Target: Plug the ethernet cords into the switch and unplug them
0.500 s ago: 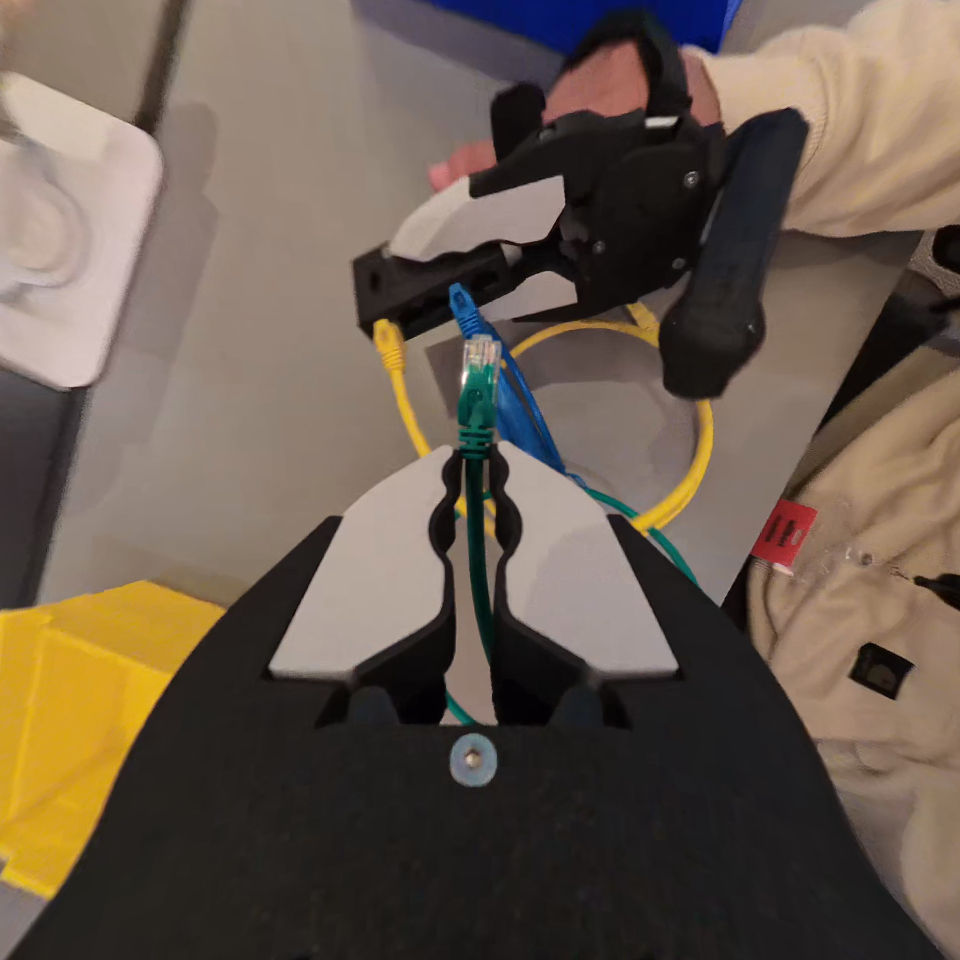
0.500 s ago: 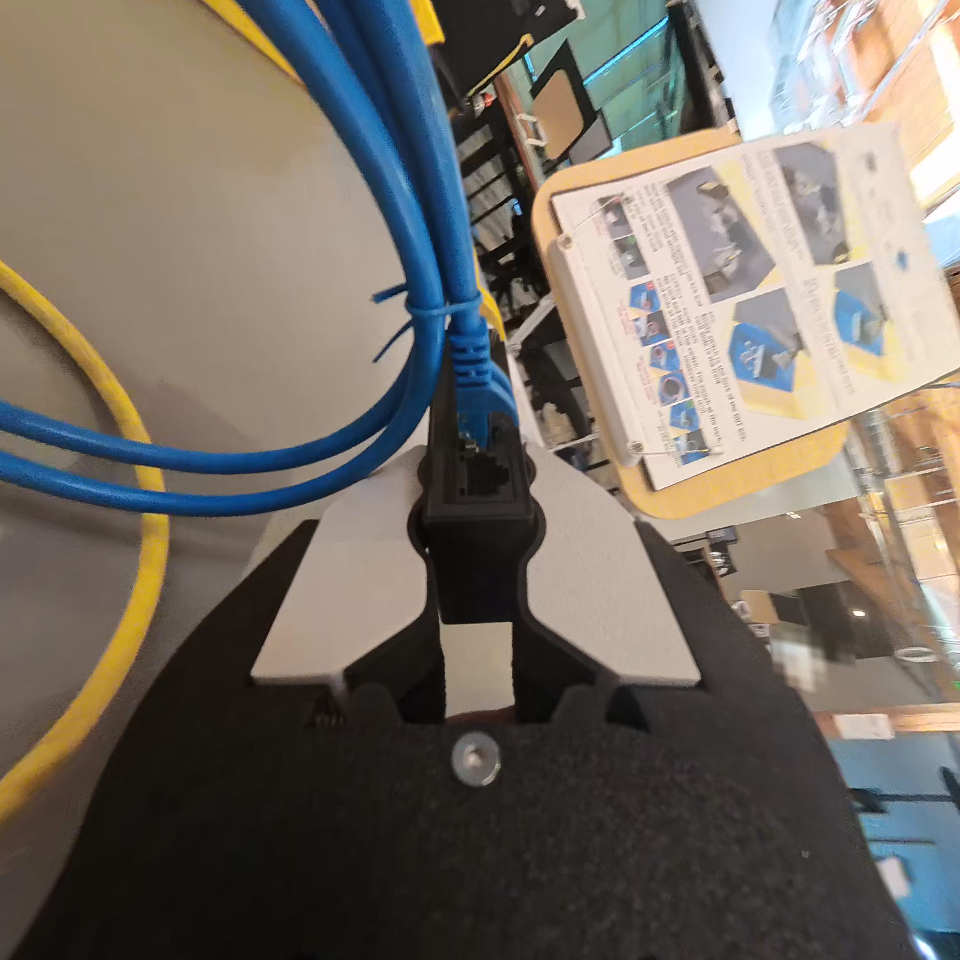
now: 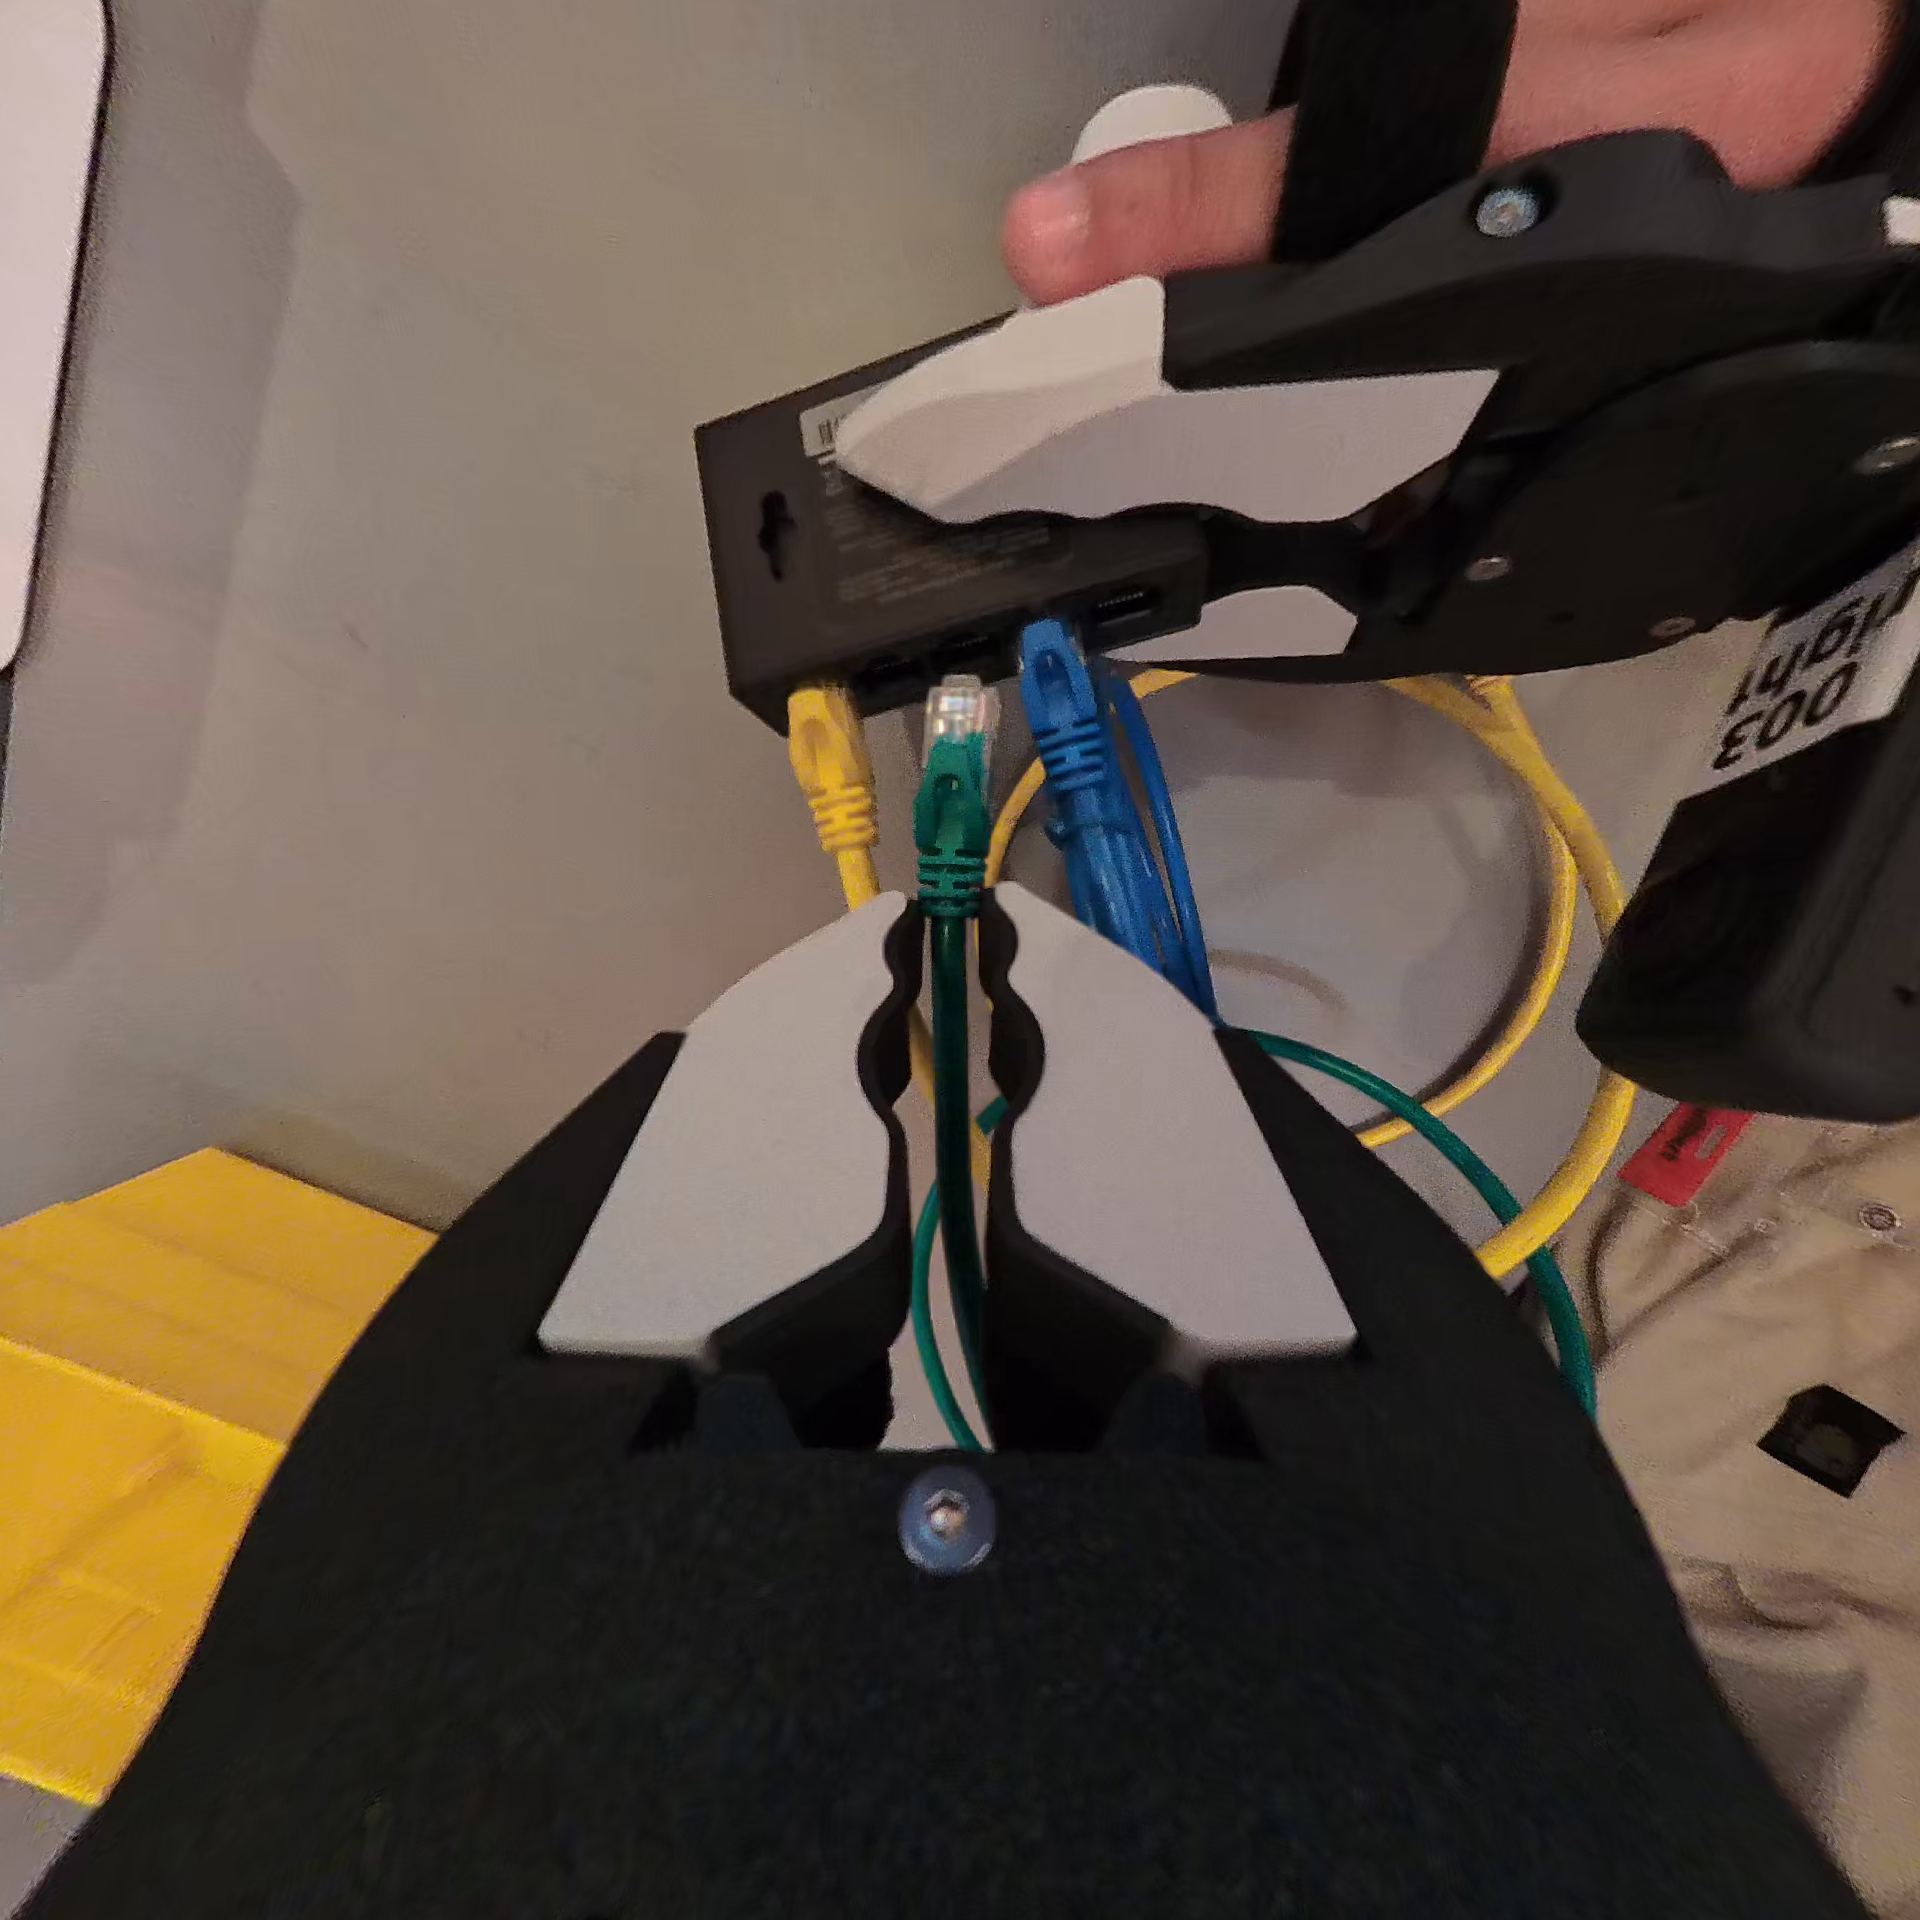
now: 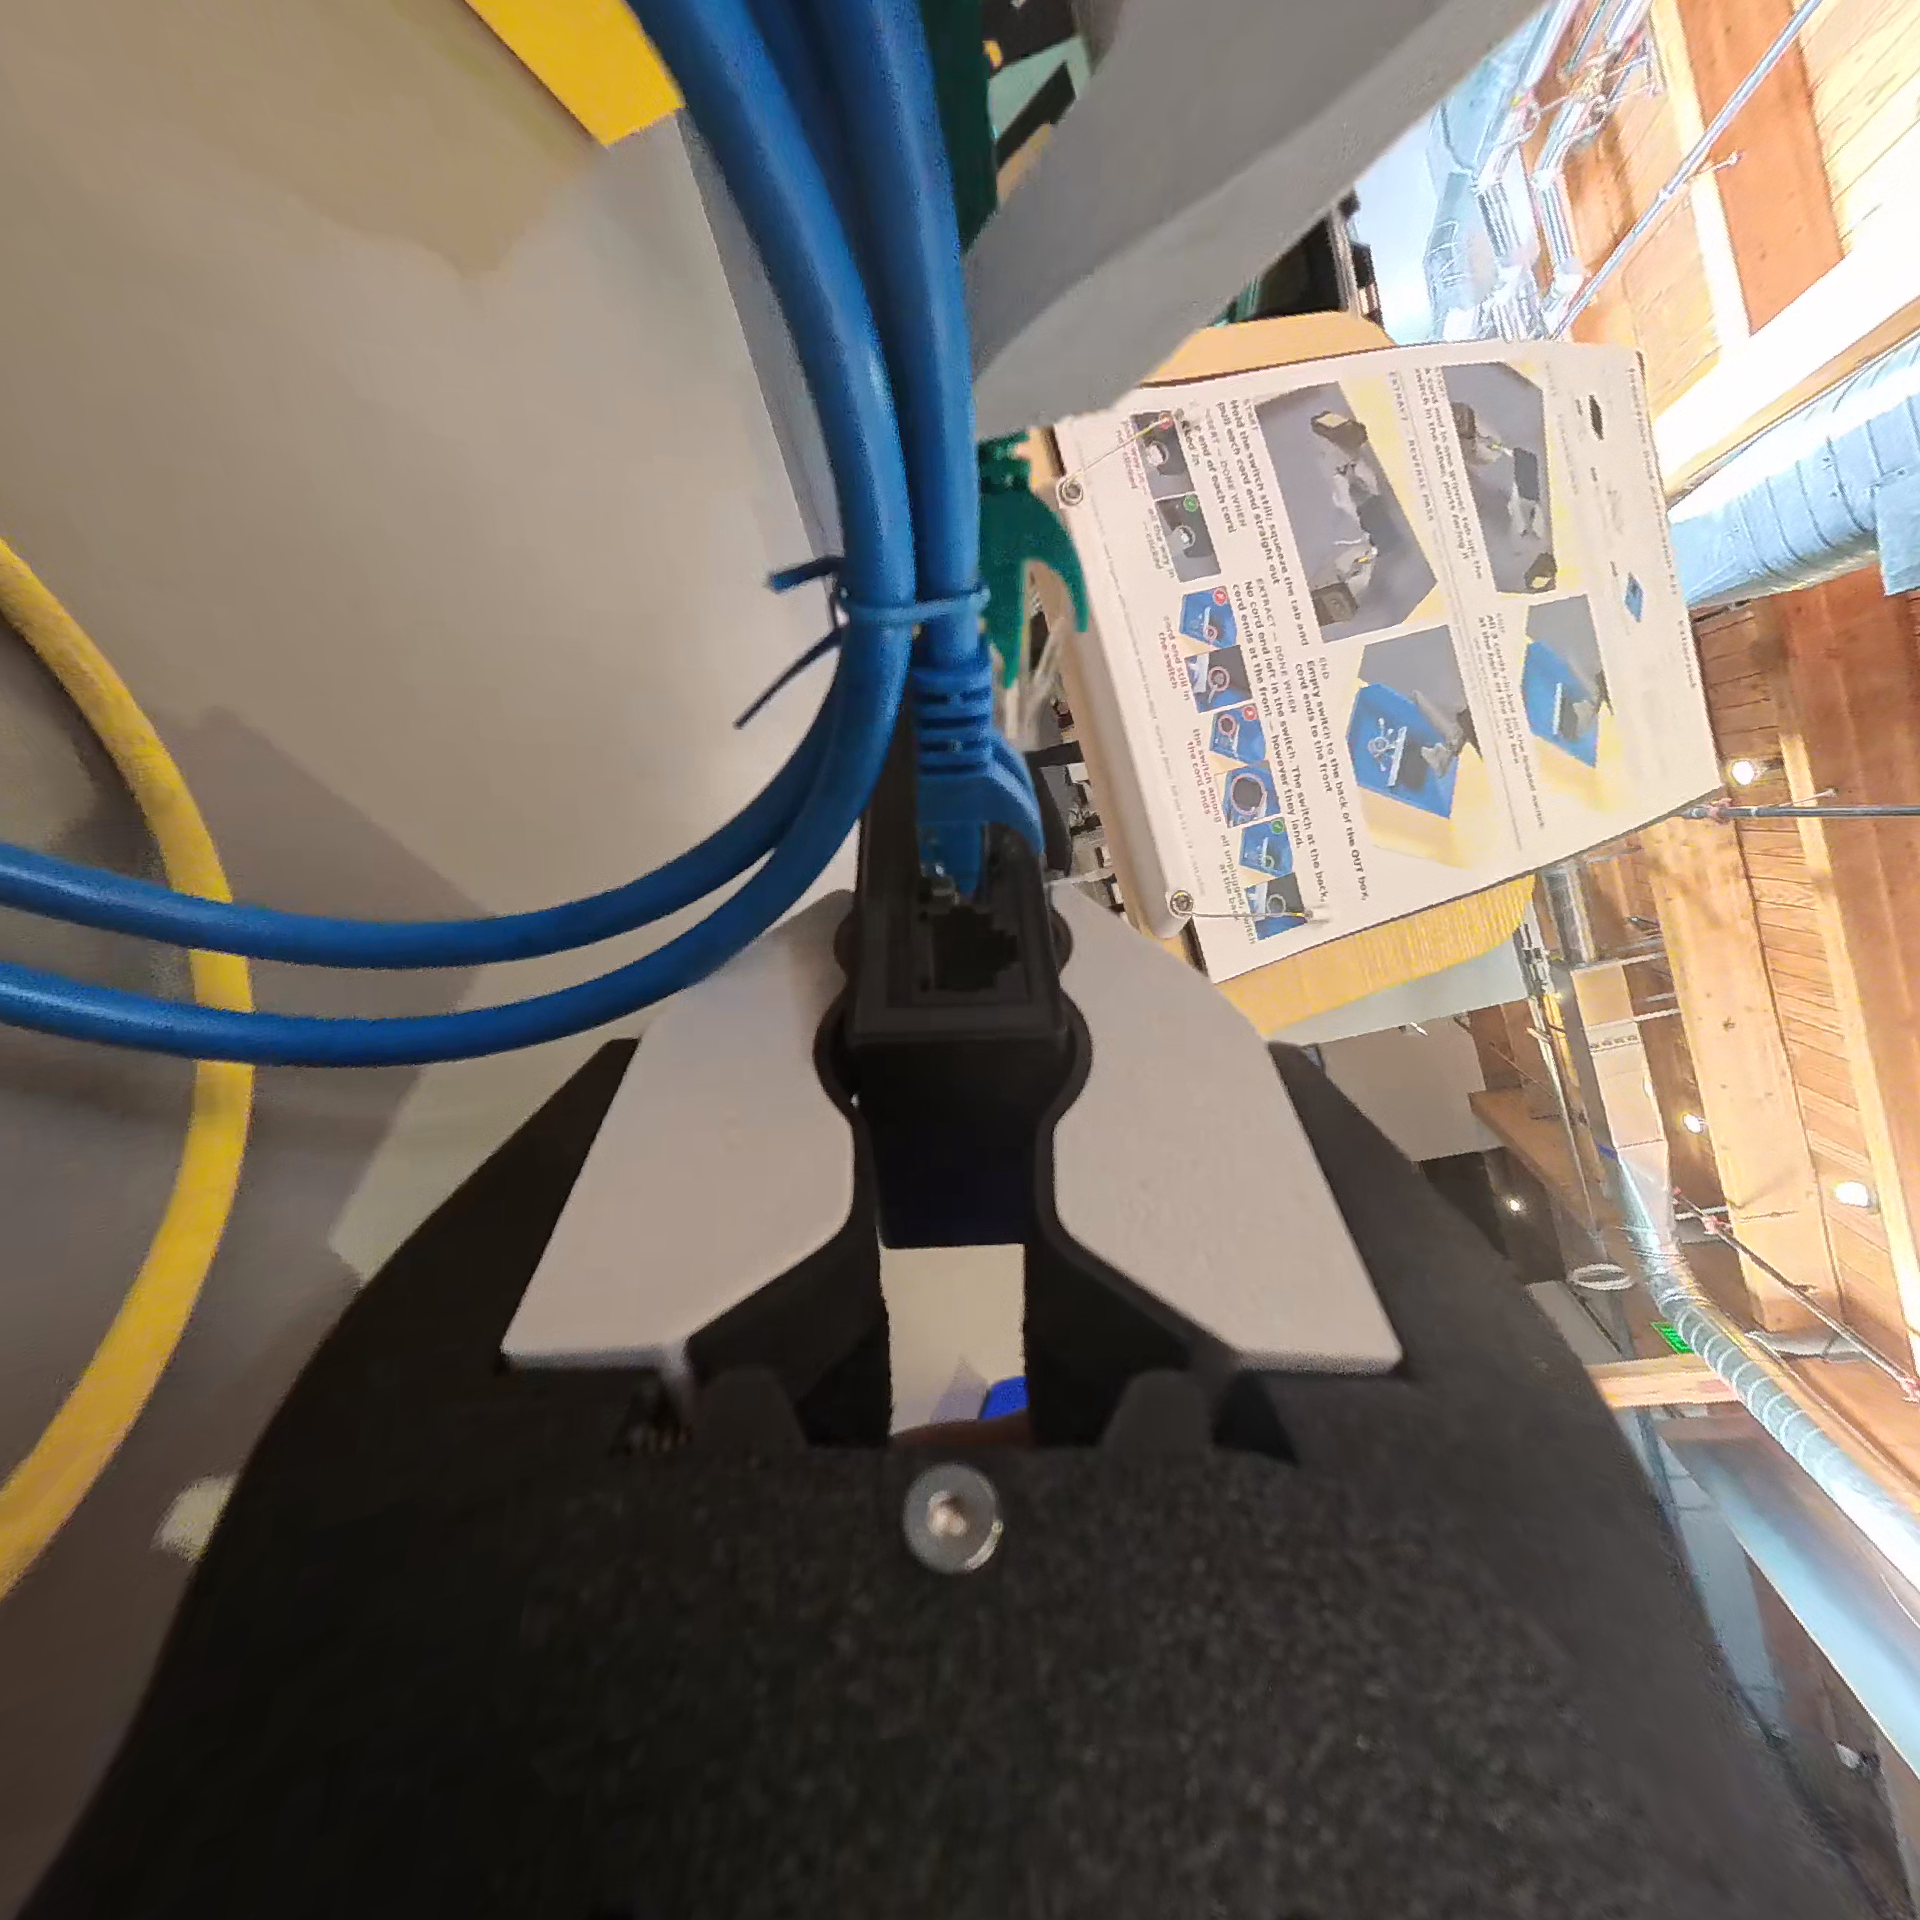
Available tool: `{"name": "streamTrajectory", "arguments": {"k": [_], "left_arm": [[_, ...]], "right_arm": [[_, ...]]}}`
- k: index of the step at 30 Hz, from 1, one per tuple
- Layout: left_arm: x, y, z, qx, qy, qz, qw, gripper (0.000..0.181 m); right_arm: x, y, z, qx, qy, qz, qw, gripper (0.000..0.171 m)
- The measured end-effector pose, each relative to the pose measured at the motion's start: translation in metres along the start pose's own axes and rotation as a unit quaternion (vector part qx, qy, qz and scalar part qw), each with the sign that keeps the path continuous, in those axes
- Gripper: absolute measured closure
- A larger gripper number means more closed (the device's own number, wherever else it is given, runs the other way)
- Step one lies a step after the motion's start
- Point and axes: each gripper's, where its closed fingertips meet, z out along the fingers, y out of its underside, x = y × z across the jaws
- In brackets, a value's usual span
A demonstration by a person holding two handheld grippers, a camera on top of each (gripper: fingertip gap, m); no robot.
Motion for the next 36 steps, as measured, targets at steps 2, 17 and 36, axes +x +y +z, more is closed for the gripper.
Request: {"name": "streamTrajectory", "arguments": {"k": [2,17,36], "left_arm": [[0.002,-0.002,0.005,0.000,0.006,-0.004,1.000,0.172],[-0.003,-0.007,0.012,0.023,-0.017,-0.029,0.999,0.172],[0.012,-0.014,0.006,0.143,-0.024,0.078,0.986,0.172]], "right_arm": [[0.000,-0.002,-0.001,0.006,0.002,-0.002,1.000,0.142],[0.000,-0.003,-0.002,0.006,0.010,-0.006,1.000,0.142],[-0.001,-0.014,-0.009,0.063,0.021,0.021,0.998,0.143]]}}
